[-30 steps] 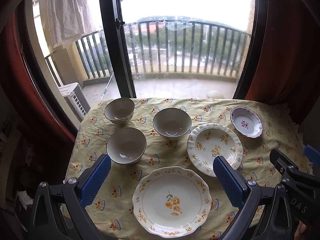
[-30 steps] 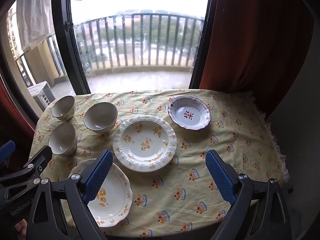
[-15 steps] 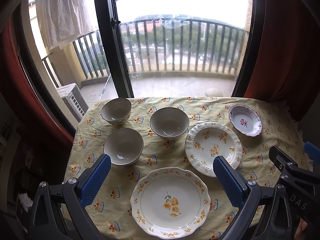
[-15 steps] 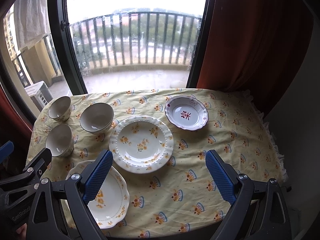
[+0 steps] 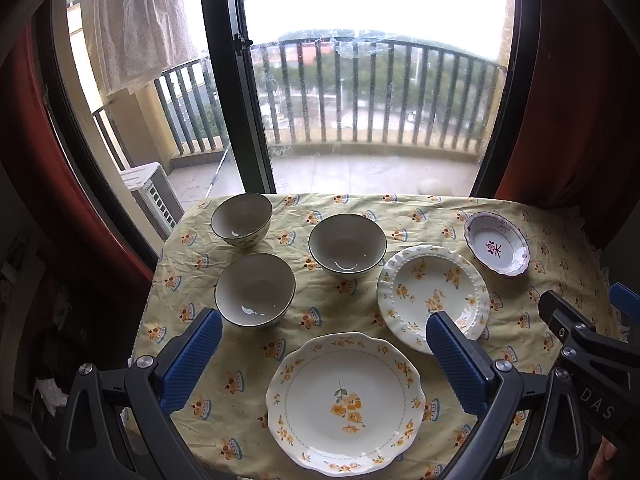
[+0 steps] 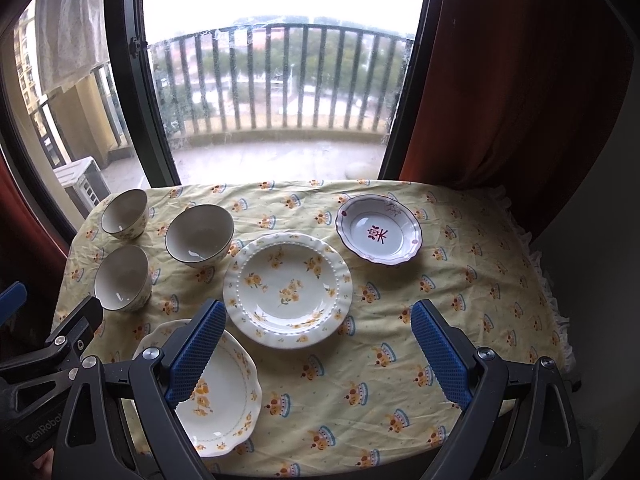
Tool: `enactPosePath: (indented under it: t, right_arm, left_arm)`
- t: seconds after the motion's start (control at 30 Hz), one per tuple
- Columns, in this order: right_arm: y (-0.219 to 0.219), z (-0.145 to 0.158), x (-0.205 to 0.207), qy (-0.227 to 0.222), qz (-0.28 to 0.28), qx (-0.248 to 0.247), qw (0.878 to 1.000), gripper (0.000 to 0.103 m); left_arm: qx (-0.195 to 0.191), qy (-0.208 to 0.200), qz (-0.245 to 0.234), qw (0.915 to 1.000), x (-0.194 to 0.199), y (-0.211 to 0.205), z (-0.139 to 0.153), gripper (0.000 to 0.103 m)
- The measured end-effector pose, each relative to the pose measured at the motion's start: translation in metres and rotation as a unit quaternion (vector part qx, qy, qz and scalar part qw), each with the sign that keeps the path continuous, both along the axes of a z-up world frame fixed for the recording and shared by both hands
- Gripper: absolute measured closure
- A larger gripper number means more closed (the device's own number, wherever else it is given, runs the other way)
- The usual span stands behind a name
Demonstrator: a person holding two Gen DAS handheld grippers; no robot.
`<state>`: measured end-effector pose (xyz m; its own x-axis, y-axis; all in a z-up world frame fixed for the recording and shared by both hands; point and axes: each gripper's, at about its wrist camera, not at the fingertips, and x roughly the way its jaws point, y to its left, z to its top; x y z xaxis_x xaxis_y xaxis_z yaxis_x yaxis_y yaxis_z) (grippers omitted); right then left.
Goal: Organize plates and bowls
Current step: 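Move both grippers toward the large flat orange-flower plate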
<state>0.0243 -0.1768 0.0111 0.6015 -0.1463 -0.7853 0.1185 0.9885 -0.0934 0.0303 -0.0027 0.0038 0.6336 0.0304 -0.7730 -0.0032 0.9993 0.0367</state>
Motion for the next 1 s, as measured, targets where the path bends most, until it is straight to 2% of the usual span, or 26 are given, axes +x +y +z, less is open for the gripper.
enactPosePath:
  t: [0.63,1.0]
  right_arm:
    - [0.0036,0.0000,-0.0016,-0.003,0.003,-0.001,1.000,0.007]
    - [-0.0009,0.0051,0.0004,-0.015,0.027,0.006,0.999,0.007]
  left_arm:
    - [0.004,-0.005,0.006,1.0000,-0.0022,0.0021,0.0027,0.000]
    - [0.007,-0.009,0.033,0.9994,-0.0039,0.0007,0.0022,0.004]
